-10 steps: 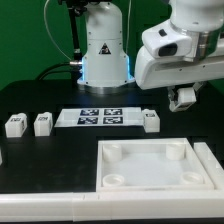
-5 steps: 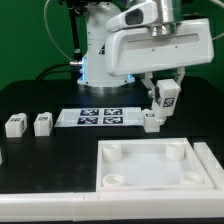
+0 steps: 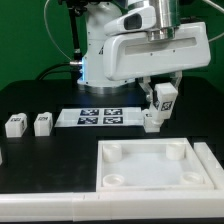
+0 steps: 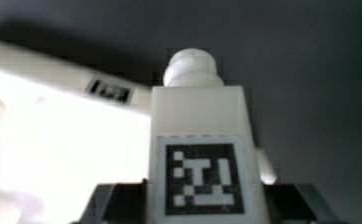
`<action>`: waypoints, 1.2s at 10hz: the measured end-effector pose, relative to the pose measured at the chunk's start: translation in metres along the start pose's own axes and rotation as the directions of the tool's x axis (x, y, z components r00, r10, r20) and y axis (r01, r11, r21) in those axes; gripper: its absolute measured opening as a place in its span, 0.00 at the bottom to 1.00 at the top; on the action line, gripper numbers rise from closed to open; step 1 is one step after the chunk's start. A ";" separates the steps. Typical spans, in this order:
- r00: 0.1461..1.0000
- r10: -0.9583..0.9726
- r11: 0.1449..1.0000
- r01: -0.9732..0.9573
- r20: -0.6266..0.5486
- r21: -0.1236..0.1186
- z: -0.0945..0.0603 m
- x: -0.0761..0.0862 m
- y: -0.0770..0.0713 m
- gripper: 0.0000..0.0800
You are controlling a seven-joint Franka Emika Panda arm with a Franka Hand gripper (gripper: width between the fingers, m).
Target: Assemble one leg
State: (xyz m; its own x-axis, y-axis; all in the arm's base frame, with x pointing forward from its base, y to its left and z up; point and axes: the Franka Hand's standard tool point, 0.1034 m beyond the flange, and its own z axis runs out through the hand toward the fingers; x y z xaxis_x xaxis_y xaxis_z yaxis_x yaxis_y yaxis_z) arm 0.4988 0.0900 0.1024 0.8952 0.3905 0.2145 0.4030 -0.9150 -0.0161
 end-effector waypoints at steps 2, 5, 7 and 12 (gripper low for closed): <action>0.999 -0.007 1.000 0.007 -0.032 0.002 -0.003 0.042 0.019 0.36; 0.998 0.048 0.998 -0.046 -0.043 0.036 -0.003 0.085 0.019 0.36; 0.996 0.065 0.997 -0.063 -0.054 0.044 0.000 0.086 0.015 0.36; 0.985 0.043 0.999 -0.045 -0.170 -0.005 -0.002 0.092 0.026 0.36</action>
Offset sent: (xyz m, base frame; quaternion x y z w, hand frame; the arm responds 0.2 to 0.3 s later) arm 0.0610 0.0312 0.0136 0.0942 0.0126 0.0569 0.9938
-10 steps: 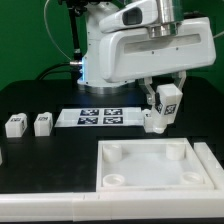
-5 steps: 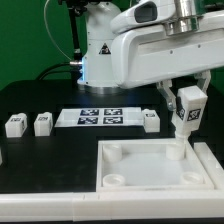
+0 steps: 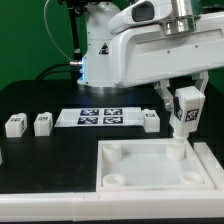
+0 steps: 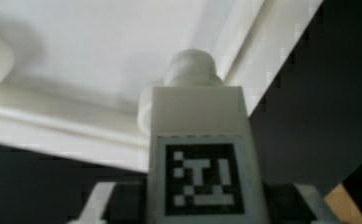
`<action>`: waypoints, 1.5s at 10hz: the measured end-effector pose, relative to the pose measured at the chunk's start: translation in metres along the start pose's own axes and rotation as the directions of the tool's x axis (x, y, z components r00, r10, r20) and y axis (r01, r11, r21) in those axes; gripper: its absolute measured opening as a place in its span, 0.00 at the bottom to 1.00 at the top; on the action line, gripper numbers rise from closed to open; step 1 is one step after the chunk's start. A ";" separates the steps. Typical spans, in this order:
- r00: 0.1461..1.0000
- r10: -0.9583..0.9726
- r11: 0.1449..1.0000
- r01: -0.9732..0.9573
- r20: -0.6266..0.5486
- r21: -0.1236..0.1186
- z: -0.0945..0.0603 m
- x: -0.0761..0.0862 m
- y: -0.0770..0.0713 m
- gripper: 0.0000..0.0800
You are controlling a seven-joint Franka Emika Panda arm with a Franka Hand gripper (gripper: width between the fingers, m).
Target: Assemble one leg
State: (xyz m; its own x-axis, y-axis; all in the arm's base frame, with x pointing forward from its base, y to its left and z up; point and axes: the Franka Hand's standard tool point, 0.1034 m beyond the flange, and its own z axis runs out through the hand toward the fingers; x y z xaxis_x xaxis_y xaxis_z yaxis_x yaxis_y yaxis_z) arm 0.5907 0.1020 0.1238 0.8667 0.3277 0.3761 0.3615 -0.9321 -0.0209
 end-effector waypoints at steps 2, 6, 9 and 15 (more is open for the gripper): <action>0.999 0.034 0.999 -0.034 -0.014 0.004 0.007 -0.002 0.000 0.36; 0.998 0.046 0.999 -0.046 -0.032 0.014 0.024 0.020 0.007 0.36; 0.996 0.038 0.999 -0.038 -0.086 -0.002 0.037 0.025 0.012 0.36; 0.994 0.031 0.999 -0.032 -0.103 -0.009 0.041 0.022 0.010 0.36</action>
Offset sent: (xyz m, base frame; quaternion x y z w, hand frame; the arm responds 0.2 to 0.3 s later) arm 0.0232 0.0112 -0.0018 0.0356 0.0073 0.0293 0.9989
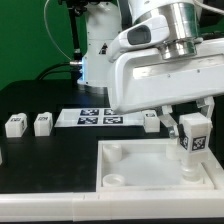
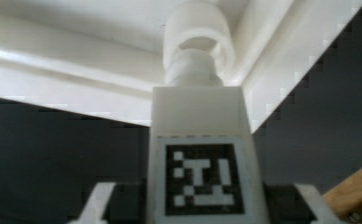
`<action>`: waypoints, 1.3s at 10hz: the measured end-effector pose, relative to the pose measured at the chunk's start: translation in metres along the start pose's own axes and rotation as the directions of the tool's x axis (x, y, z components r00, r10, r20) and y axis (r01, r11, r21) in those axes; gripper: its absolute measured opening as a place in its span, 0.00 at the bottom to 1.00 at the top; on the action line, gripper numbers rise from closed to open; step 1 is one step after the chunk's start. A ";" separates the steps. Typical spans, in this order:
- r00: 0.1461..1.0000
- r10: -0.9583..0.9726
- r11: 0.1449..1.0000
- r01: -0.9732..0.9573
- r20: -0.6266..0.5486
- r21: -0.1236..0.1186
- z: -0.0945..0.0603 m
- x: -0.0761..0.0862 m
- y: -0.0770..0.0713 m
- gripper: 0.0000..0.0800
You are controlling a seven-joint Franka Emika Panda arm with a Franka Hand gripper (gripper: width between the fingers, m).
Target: Assemble one leg
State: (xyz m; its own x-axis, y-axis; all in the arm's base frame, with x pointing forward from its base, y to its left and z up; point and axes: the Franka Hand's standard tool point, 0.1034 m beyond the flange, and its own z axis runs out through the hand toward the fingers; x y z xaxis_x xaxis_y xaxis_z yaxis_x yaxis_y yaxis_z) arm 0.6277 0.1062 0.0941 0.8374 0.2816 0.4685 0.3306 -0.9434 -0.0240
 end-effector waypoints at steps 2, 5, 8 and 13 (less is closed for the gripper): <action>1.000 -0.003 1.000 0.003 0.002 0.003 0.002 -0.001 -0.003 0.36; 1.000 -0.002 1.000 0.002 0.004 0.005 0.006 -0.003 -0.004 0.36; 1.000 0.001 1.000 -0.001 0.012 0.007 0.010 -0.008 -0.004 0.36; 0.998 0.004 1.000 -0.005 -0.060 -0.017 0.021 -0.011 -0.005 0.36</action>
Offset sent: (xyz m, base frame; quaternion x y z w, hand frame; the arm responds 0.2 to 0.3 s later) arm 0.0084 0.0061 -0.0074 -0.0047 0.0056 0.0005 1.0000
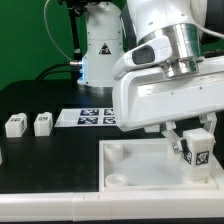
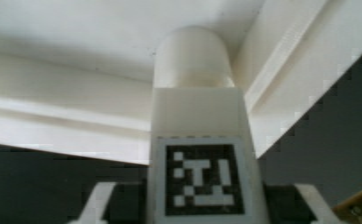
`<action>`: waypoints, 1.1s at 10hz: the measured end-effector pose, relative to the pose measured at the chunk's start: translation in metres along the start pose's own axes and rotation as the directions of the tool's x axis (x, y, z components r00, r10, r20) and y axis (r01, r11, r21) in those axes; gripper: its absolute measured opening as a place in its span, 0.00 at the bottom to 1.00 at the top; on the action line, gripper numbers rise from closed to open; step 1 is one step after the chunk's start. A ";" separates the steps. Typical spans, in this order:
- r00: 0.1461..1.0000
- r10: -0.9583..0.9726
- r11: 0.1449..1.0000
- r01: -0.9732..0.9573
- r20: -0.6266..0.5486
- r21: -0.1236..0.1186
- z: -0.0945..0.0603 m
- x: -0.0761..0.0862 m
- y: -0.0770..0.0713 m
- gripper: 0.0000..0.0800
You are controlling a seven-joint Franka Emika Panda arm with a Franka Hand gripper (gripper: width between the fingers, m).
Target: Assemble one leg
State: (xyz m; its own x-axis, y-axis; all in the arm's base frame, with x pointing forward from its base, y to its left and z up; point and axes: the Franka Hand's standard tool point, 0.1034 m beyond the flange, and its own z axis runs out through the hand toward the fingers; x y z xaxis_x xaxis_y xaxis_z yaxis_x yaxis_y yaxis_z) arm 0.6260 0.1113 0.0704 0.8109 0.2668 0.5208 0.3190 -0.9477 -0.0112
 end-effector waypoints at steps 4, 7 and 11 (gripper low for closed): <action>1.000 -0.003 1.000 0.003 -0.009 -0.002 -0.003 0.005 0.000 0.47; 1.000 -0.007 1.000 0.006 -0.014 -0.003 -0.009 0.012 0.000 0.79; 1.000 -0.004 1.000 0.004 -0.013 -0.005 -0.008 0.010 0.002 0.81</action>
Offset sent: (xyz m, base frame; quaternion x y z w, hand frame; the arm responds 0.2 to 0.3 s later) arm 0.0020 -0.0012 0.0103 -0.0061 -0.0194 -0.0021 0.9998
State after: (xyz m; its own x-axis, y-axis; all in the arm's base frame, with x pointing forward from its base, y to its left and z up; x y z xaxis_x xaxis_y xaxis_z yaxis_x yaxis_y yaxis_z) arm 0.6311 0.1103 0.0827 0.8034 0.2684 0.5316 0.3195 -0.9476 -0.0045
